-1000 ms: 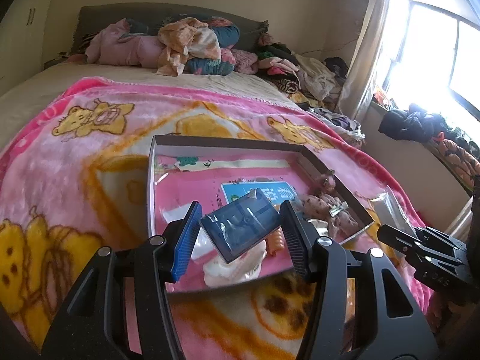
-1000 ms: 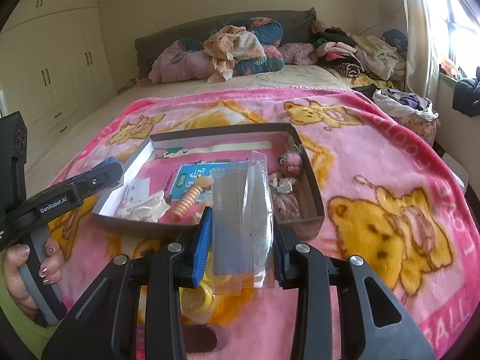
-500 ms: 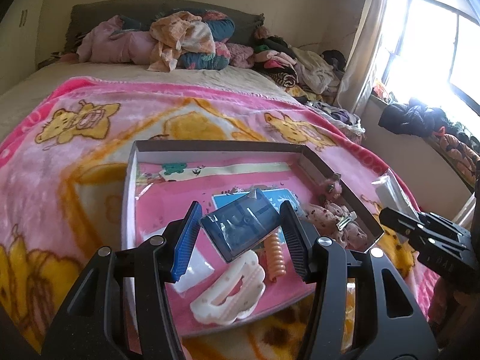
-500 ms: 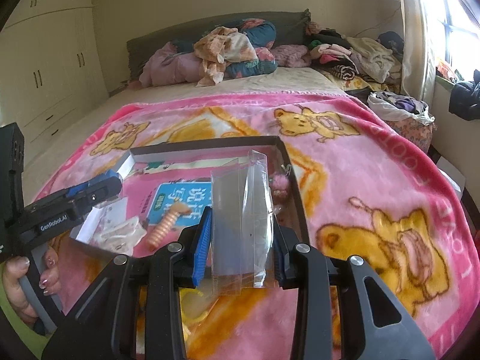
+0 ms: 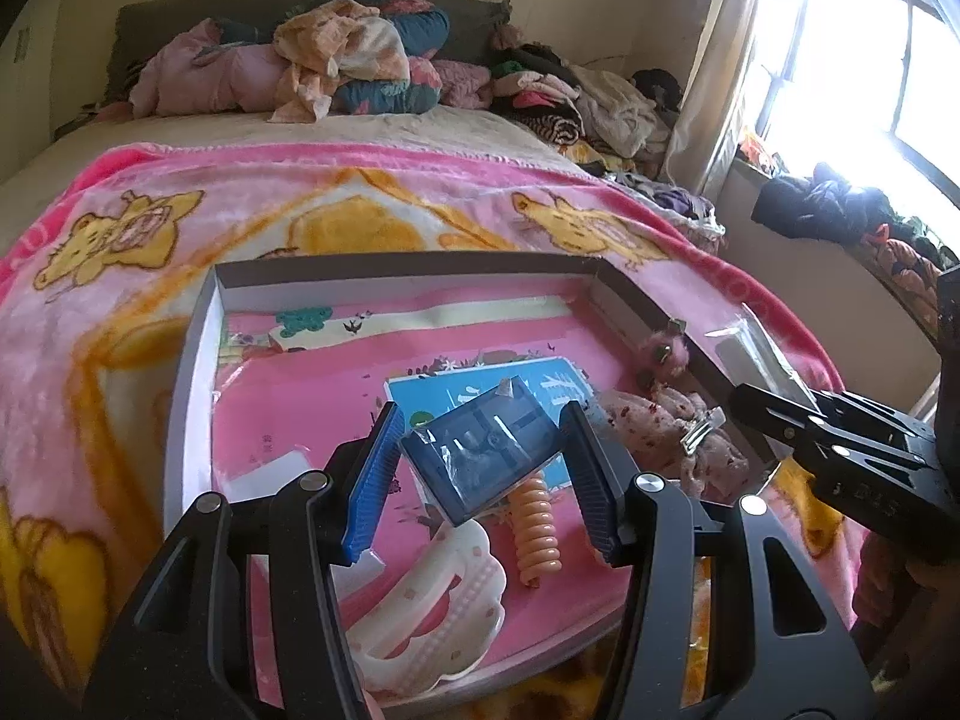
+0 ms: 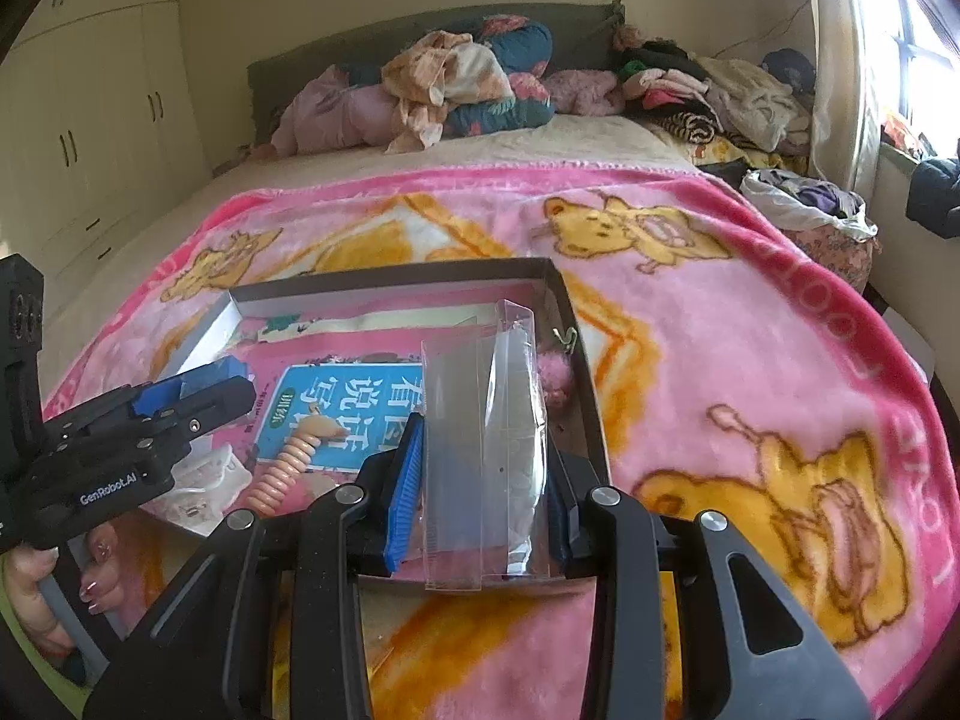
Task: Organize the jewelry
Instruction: 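Carry the blue packet into the box while the right tool carries the sleeve there, then open the left tool to drop the packet while the right tool releases the sleeve, then move the left tool to the bagged yellow hair ties while the right tool reaches the brown clip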
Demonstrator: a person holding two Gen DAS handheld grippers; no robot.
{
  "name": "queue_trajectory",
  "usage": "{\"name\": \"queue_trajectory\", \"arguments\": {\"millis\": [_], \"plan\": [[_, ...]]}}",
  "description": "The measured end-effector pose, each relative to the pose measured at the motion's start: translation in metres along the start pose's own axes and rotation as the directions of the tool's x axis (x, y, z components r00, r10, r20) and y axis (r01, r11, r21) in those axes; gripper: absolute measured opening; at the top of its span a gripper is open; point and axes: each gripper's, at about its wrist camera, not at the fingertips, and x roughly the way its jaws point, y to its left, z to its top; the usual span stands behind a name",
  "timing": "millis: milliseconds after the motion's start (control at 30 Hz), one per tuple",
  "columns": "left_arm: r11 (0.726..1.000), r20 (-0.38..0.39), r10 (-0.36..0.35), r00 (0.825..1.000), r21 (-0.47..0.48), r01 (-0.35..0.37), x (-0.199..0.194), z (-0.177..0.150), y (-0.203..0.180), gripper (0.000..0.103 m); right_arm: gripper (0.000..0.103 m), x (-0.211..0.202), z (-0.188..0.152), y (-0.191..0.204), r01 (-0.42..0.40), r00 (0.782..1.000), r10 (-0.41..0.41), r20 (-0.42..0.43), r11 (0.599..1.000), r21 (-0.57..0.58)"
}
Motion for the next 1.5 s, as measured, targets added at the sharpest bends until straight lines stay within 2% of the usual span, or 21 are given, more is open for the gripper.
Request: {"name": "queue_trajectory", "arguments": {"millis": [333, 733, 900, 1033, 1067, 1133, 1167, 1367, 1500], "plan": [[1.0, -0.025, -0.008, 1.0, 0.02, 0.009, 0.008, -0.004, -0.003, 0.045, 0.033, 0.027, 0.005, -0.001, -0.029, 0.998, 0.029, -0.046, 1.0, 0.001], [1.0, -0.042, -0.008, 0.999, 0.005, 0.008, 0.014, -0.007, 0.0, 0.045, 0.037, 0.03, -0.001, -0.005, -0.048, 0.998, 0.049, -0.048, 0.999, 0.02], [1.0, -0.046, -0.003, 0.999, 0.005, 0.003, 0.014, -0.007, 0.0, 0.045, 0.047, 0.018, -0.006, -0.008, -0.089, 0.996, 0.09, -0.014, 0.995, 0.035], [1.0, -0.045, 0.004, 0.999, -0.006, -0.004, 0.011, -0.009, 0.001, 0.046, 0.052, 0.006, -0.011, -0.008, -0.088, 0.996, 0.088, 0.007, 0.995, 0.036], [1.0, -0.042, 0.006, 0.999, -0.008, -0.006, 0.01, -0.009, 0.001, 0.051, 0.053, 0.003, -0.013, -0.009, -0.093, 0.996, 0.092, 0.014, 0.995, 0.039], [1.0, -0.035, 0.012, 0.999, -0.008, -0.013, 0.006, -0.009, 0.001, 0.059, 0.065, -0.004, -0.018, -0.01, -0.104, 0.994, 0.103, 0.023, 0.993, 0.054], [1.0, -0.032, 0.013, 0.999, -0.01, -0.013, 0.005, -0.009, 0.001, 0.062, 0.067, -0.007, -0.02, -0.011, -0.108, 0.994, 0.106, 0.031, 0.992, 0.066], [0.999, 0.001, 0.027, 1.0, -0.025, -0.027, -0.011, -0.009, 0.003, 0.08, 0.068, -0.023, -0.032, -0.011, -0.123, 0.991, 0.118, 0.06, 0.988, 0.093], [0.999, 0.022, 0.033, 0.999, -0.028, -0.032, -0.023, -0.01, 0.003, 0.088, 0.069, -0.037, -0.039, -0.01, -0.131, 0.989, 0.124, 0.08, 0.987, 0.095]]}}
